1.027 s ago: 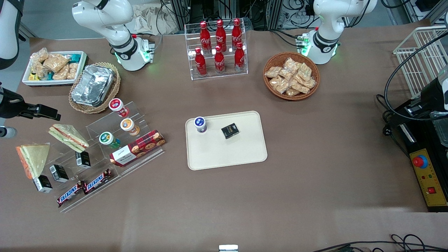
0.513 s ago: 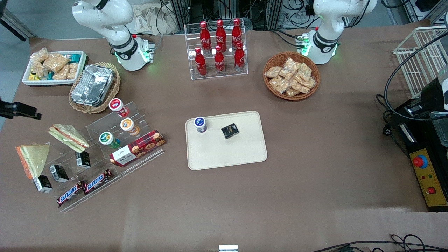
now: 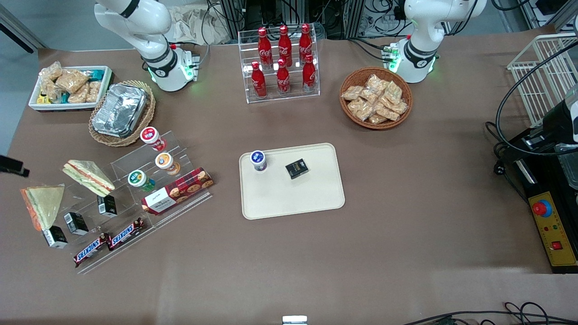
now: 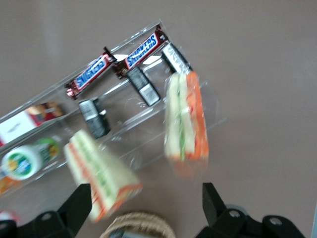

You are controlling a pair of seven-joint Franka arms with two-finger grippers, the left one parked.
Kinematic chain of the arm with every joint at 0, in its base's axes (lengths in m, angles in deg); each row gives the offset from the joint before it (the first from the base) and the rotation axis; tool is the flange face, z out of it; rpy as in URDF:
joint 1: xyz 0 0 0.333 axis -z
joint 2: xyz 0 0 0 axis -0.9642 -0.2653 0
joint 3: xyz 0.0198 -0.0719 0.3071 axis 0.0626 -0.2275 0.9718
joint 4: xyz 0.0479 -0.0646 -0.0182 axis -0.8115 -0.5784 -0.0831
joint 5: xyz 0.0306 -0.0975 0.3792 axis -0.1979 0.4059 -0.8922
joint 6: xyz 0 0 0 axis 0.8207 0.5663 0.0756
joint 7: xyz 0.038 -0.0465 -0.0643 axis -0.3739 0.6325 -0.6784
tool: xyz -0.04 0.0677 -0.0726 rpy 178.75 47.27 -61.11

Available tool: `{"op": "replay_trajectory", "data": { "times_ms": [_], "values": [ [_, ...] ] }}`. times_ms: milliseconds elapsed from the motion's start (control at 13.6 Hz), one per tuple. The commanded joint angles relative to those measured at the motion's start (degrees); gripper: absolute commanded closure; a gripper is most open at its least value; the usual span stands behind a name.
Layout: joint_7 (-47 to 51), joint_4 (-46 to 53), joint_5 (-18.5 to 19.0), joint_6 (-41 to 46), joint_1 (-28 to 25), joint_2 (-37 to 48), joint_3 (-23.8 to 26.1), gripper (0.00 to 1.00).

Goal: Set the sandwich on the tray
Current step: 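Lower the open right gripper over the wrapped cucumber-carrot sandwich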

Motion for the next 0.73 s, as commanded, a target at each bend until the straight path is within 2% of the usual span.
{"op": "replay_trajectory", "data": {
  "times_ms": [0,367,660],
  "values": [
    [-3.9,-0.8,-1.4,-6.6,1.4,-4.8,0.5,0.01],
    [-9.2,-0.8,-5.7,-12.8,2.7,-9.7,0.5,0.01],
    [-9.3,-0.9,-5.7,-13.3,3.1,-11.7,0.4,0.01]
  ]
}}
